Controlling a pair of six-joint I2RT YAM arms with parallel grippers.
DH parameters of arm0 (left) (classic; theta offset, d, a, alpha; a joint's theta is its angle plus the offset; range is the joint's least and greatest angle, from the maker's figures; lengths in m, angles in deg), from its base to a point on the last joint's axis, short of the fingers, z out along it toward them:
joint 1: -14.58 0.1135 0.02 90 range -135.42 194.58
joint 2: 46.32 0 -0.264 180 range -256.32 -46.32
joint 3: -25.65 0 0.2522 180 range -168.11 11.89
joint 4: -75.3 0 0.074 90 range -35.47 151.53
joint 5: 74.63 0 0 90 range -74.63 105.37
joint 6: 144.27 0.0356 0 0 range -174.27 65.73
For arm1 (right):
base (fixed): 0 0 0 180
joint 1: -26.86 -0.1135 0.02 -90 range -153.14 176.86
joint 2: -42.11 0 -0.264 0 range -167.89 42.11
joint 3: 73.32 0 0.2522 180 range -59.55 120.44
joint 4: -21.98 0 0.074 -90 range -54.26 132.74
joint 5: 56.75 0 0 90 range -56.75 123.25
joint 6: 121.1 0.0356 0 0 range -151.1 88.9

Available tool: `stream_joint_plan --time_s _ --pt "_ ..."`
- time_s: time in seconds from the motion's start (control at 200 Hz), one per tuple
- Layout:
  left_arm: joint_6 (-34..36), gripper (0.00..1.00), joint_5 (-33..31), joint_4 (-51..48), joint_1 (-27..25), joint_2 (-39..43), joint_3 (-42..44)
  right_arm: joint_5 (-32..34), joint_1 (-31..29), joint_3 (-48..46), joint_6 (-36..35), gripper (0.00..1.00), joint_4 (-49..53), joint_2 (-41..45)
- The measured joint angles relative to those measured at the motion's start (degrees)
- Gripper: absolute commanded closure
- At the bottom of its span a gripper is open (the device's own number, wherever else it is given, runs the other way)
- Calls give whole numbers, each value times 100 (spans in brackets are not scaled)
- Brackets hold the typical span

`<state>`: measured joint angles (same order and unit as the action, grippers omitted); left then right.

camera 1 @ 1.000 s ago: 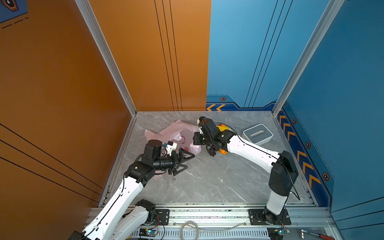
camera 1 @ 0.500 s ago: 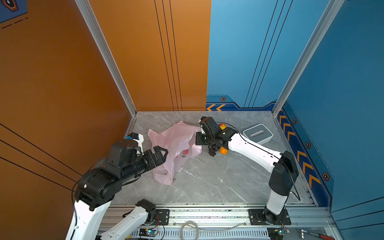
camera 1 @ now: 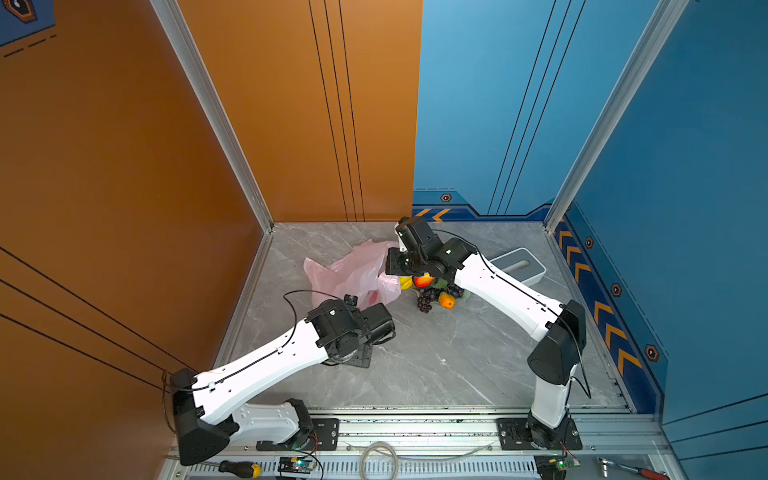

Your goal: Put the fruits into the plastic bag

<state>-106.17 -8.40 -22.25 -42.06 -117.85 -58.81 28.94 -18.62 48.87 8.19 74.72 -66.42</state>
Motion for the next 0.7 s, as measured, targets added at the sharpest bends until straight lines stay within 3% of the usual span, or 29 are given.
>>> stream_joint_plan --time_s 0.11,0.215,0.245,0.496,0.701 --pt "-2 12 -197 299 11 -234 20 -24 -37 221 35 100 188 -90" --pt "42 13 -293 625 9 -407 111 -42 -61 387 96 100 319 -98" --pt "35 19 -304 739 9 -415 190 -44 -61 444 129 100 354 -98" --pt "-138 16 -476 1598 11 -315 1178 -214 -48 914 468 100 516 -142" --pt "-197 20 -981 1899 11 -442 1320 -369 -48 1499 643 100 647 -367"
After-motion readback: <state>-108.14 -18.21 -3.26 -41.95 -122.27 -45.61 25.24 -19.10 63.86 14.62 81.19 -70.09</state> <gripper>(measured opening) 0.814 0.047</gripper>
